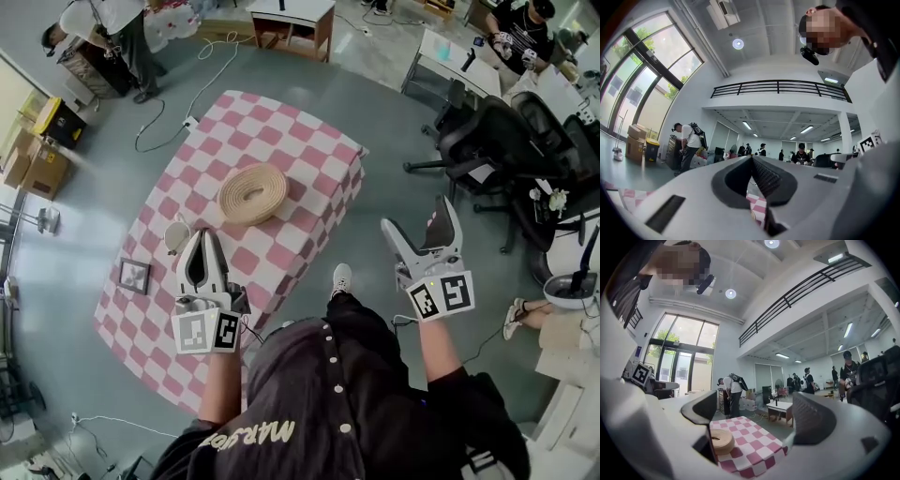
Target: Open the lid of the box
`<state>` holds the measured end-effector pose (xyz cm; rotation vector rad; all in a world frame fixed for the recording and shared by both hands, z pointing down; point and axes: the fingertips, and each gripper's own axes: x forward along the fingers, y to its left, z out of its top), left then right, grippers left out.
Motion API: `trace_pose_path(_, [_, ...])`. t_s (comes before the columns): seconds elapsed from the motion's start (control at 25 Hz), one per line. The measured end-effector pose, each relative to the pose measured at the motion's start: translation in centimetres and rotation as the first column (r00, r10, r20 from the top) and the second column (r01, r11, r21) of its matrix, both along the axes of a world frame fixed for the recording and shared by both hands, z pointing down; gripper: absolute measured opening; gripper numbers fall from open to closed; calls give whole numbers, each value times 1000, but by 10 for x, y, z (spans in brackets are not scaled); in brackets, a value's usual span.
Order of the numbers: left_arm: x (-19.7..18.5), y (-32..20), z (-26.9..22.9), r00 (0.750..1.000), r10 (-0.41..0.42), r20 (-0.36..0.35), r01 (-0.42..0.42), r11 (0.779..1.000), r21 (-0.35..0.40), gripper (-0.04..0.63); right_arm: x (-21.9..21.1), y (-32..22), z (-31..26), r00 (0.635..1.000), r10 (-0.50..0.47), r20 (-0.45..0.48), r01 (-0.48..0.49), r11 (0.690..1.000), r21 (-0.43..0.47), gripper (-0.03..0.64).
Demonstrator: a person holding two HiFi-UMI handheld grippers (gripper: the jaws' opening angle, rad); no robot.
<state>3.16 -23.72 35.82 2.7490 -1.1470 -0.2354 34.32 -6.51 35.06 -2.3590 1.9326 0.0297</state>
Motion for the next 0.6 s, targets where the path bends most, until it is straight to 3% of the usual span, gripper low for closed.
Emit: trace_pose_path(0.6, [33,-24,-1,985,-170,30,170,985,-27,9,55,-79,14,984,-172,54,173,985,-20,489])
